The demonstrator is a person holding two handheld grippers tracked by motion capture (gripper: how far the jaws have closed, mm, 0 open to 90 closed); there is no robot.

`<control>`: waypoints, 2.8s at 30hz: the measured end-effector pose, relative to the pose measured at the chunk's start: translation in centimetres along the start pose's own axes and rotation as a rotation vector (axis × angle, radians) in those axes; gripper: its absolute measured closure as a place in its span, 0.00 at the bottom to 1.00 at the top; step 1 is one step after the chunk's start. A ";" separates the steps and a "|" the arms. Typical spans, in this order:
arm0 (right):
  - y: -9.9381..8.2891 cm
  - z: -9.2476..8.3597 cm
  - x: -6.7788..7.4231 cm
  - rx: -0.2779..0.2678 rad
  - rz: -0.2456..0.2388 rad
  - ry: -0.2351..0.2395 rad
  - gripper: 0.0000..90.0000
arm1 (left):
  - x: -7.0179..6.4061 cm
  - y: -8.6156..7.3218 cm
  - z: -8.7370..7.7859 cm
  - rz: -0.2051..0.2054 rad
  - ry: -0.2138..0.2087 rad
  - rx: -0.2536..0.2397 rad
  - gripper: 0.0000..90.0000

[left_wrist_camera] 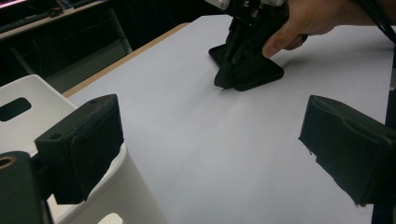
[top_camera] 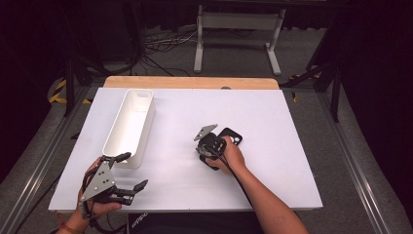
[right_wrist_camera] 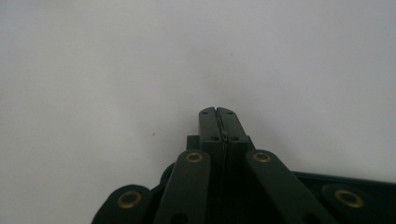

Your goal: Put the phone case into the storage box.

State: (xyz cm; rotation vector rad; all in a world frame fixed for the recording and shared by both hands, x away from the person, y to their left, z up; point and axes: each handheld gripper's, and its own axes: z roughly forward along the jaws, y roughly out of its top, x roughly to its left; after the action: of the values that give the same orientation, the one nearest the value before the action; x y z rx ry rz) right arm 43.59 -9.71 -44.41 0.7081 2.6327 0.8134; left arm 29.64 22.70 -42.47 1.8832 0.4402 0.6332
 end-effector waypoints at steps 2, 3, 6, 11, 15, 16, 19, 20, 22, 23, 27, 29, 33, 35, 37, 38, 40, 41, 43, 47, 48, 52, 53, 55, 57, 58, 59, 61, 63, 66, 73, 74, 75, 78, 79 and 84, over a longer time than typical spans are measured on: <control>-0.4 -0.4 0.2 0.003 -0.006 0.008 1.00 | 0.1 0.0 0.0 0.005 0.001 0.001 0.07; -0.6 -0.6 0.4 0.004 -0.011 0.002 1.00 | 0.0 0.0 0.0 0.007 0.004 0.003 0.07; -1.4 -1.1 0.6 0.003 -0.027 -0.002 1.00 | 0.0 0.0 0.0 0.004 0.010 0.002 0.07; -2.2 -1.8 0.8 0.000 -0.034 0.010 1.00 | 0.3 0.0 -0.1 0.008 0.014 0.003 0.07; -3.0 -2.5 0.9 0.000 -0.037 0.018 0.99 | 0.3 0.0 -0.1 0.006 0.013 0.003 0.07; -3.2 -2.6 0.9 -0.003 -0.032 0.024 0.99 | 0.3 0.0 -0.1 0.006 0.012 0.004 0.07; -3.9 -3.1 0.9 -0.004 -0.029 0.024 0.98 | 0.3 0.0 0.0 -0.005 0.009 0.005 0.07; -4.2 -3.3 0.9 -0.002 -0.028 0.027 0.98 | 0.3 0.0 0.0 -0.005 0.009 0.005 0.07; -4.6 -3.7 0.9 0.001 -0.030 0.021 0.97 | 0.3 0.0 0.1 -0.001 0.010 0.008 0.07; -4.8 -3.8 0.8 -0.002 -0.025 0.025 0.97 | 0.2 0.0 0.1 -0.004 0.006 0.010 0.07; -5.4 -4.3 0.7 -0.002 -0.015 0.028 0.96 | 0.3 0.0 0.1 0.003 0.008 0.012 0.07; -5.8 -4.5 0.7 -0.003 -0.006 0.029 0.96 | 0.2 0.0 0.2 -0.001 0.007 0.014 0.07; -6.3 -4.9 0.6 -0.007 -0.002 0.025 0.95 | 0.2 0.0 0.2 -0.010 0.005 0.013 0.07; -6.4 -5.0 0.7 -0.009 -0.009 0.018 0.92 | 0.2 0.0 0.3 -0.010 0.005 0.013 0.07; -6.5 -5.2 0.7 -0.012 -0.008 0.022 0.92 | 0.2 -0.1 0.2 -0.007 0.005 0.017 0.07; -6.5 -5.4 0.6 -0.024 -0.005 0.022 0.91 | 0.2 -0.1 0.2 -0.008 0.005 0.017 0.07; -6.6 -5.9 0.4 -0.057 0.016 0.028 0.89 | 0.2 -0.1 0.2 -0.007 0.004 0.017 0.07; -6.6 -6.2 0.4 -0.070 0.022 0.029 0.88 | 0.2 -0.1 0.2 -0.007 0.003 0.017 0.07; -6.6 -6.8 0.2 -0.093 0.034 0.024 0.84 | 0.3 -0.1 0.3 -0.003 0.002 0.018 0.07; -6.5 -8.0 -0.8 -0.138 0.068 -0.010 0.78 | 0.2 0.0 0.3 0.000 0.001 0.018 0.07; -6.5 -8.2 -1.0 -0.146 0.080 -0.018 0.77 | 0.2 0.0 0.3 0.002 0.002 0.019 0.07; -6.5 -8.8 -2.1 -0.168 0.105 -0.051 0.71 | 0.2 0.0 0.3 -0.005 0.000 0.016 0.07; -6.5 -8.9 -2.3 -0.172 0.111 -0.055 0.70 | 0.2 0.0 0.3 0.003 0.002 0.017 0.07; -6.5 -9.1 -2.7 -0.176 0.119 -0.072 0.66 | 0.2 0.0 0.3 0.003 0.001 0.017 0.07; -6.5 -9.2 -3.0 -0.179 0.129 -0.082 0.63 | 0.2 -0.1 0.2 0.004 0.001 0.017 0.07; -6.5 -9.2 -3.1 -0.180 0.135 -0.090 0.60 | 0.2 -0.1 0.2 0.004 0.001 0.017 0.07; -6.5 -9.2 -3.3 -0.180 0.139 -0.094 0.57 | 0.2 -0.1 0.2 0.004 0.000 0.017 0.07; -6.5 -9.3 -3.7 -0.176 0.153 -0.106 0.51 | 0.3 -0.1 0.2 0.001 -0.002 0.019 0.07; -6.4 -9.3 -4.2 -0.171 0.170 -0.113 0.44 | 0.3 -0.1 0.2 0.004 -0.004 0.021 0.07; -6.2 -9.2 -5.0 -0.157 0.198 -0.146 0.33 | 0.4 -0.1 0.2 0.010 -0.003 0.023 0.07; -5.8 -8.6 -7.0 -0.146 0.265 -0.150 0.15 | 0.2 -0.1 0.4 0.000 -0.010 0.019 0.07; -5.8 -8.6 -7.0 -0.146 0.265 -0.150 0.15 | 0.2 -0.1 0.4 0.000 -0.010 0.019 0.07; -5.7 -8.5 -7.2 -0.142 0.274 -0.153 0.14 | 0.3 -0.1 0.4 0.009 -0.008 0.021 0.07; -5.6 -8.3 -7.9 -0.136 0.302 -0.157 0.14 | 0.1 -0.1 0.5 0.008 -0.016 0.027 0.07; -5.4 -8.3 -8.2 -0.123 0.303 -0.161 0.15 | 0.1 -0.1 0.5 0.007 -0.018 0.027 0.07; -4.9 -8.0 -9.1 -0.072 0.310 -0.146 0.28 | 0.1 -0.1 0.7 0.013 -0.022 0.031 0.07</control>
State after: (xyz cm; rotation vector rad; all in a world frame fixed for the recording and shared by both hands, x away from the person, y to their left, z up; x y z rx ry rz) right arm 46.11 -21.67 -39.73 1.1281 2.3843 0.8942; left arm 30.11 22.27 -42.73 1.9221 0.4265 0.6172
